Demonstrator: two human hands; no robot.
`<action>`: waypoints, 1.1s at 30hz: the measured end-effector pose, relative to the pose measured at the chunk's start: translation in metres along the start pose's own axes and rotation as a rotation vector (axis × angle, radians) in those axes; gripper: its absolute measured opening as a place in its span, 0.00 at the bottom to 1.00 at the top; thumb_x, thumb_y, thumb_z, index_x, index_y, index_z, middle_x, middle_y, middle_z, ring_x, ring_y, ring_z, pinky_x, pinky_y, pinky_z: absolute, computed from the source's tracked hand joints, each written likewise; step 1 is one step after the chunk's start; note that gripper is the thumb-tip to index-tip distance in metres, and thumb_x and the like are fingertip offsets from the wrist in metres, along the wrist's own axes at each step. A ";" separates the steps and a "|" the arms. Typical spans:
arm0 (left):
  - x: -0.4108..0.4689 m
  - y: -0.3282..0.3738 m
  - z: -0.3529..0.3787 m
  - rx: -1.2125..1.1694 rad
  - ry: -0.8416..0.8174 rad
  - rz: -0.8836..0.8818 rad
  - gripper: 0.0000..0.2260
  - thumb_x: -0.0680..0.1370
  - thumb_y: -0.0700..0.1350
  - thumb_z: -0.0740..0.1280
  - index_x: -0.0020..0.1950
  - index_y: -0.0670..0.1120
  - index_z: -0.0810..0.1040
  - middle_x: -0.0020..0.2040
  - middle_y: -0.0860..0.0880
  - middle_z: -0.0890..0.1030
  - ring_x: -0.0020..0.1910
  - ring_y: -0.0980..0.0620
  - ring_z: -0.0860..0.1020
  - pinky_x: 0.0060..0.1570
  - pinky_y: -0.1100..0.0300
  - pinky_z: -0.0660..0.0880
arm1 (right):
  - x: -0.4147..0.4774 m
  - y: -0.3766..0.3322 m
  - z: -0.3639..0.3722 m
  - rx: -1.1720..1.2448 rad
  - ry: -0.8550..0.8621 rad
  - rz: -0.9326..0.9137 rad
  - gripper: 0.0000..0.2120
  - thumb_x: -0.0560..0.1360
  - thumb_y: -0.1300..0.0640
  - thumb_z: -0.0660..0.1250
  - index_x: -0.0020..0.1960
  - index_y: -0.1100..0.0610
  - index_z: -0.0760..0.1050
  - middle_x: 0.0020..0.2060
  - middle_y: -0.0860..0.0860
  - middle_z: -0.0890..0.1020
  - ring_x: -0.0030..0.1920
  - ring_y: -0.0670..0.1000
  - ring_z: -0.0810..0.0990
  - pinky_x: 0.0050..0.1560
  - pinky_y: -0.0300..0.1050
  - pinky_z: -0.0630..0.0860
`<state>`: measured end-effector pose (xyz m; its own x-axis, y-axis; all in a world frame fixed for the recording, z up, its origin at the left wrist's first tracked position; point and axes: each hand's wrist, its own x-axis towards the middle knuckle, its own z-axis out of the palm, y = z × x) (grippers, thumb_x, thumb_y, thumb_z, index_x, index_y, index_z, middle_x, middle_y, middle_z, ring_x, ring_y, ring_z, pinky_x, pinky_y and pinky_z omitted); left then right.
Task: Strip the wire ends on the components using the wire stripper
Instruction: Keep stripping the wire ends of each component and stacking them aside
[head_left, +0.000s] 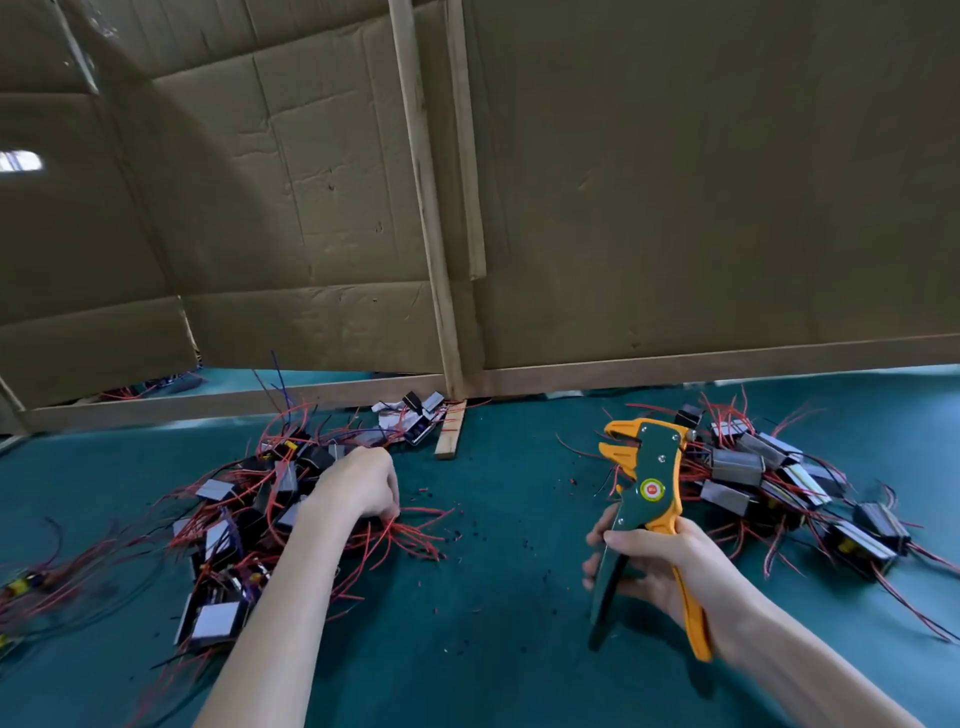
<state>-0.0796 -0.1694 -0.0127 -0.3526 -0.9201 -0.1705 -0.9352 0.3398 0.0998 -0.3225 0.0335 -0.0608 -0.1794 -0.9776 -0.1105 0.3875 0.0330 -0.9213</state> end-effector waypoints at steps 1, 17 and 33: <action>0.002 0.000 0.002 0.007 0.006 0.011 0.03 0.74 0.39 0.72 0.45 0.44 0.85 0.50 0.47 0.84 0.47 0.50 0.81 0.50 0.55 0.79 | 0.000 0.002 -0.001 0.005 -0.002 0.011 0.16 0.62 0.67 0.71 0.48 0.68 0.76 0.41 0.64 0.81 0.38 0.64 0.82 0.39 0.57 0.81; -0.007 0.058 -0.013 -1.249 0.560 0.367 0.03 0.82 0.39 0.61 0.48 0.45 0.71 0.40 0.48 0.81 0.31 0.58 0.75 0.32 0.65 0.75 | -0.004 0.000 -0.007 0.089 0.038 -0.029 0.14 0.62 0.67 0.70 0.47 0.68 0.76 0.39 0.65 0.80 0.37 0.64 0.82 0.38 0.56 0.81; 0.001 0.085 0.028 -1.753 -0.028 0.031 0.05 0.81 0.32 0.57 0.52 0.34 0.73 0.45 0.38 0.78 0.37 0.47 0.82 0.36 0.60 0.81 | 0.019 0.004 0.013 0.014 0.091 0.110 0.04 0.75 0.72 0.64 0.49 0.67 0.75 0.38 0.63 0.79 0.37 0.61 0.82 0.38 0.54 0.82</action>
<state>-0.1607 -0.1357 -0.0318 -0.3861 -0.9081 -0.1621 0.2023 -0.2548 0.9456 -0.3122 0.0126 -0.0617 -0.2163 -0.9452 -0.2445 0.4215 0.1354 -0.8967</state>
